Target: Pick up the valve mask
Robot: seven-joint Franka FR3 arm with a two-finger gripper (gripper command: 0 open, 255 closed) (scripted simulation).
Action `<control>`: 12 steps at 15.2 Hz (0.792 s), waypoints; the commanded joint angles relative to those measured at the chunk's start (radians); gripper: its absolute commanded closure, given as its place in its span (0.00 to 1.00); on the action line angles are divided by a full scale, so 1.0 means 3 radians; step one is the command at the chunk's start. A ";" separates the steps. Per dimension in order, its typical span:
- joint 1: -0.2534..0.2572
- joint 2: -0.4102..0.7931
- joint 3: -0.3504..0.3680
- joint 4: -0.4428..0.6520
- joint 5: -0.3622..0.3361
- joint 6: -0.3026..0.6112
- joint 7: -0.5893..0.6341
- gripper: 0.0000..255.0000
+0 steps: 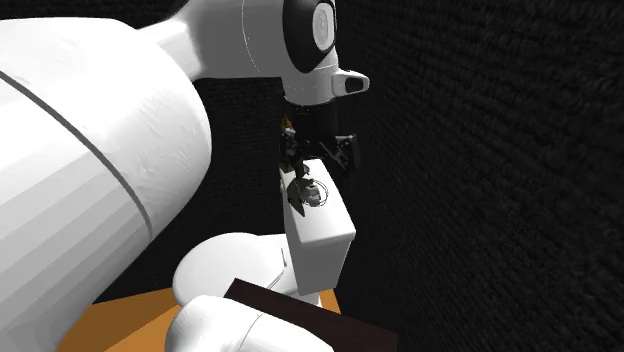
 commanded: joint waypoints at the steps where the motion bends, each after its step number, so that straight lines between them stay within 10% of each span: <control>1: 0.0000 0.0000 0.0000 0.0000 0.0000 0.0000 0.0000 0.00; 12: 0.0025 0.0924 0.0034 -0.0300 0.0159 0.1263 0.0179 0.00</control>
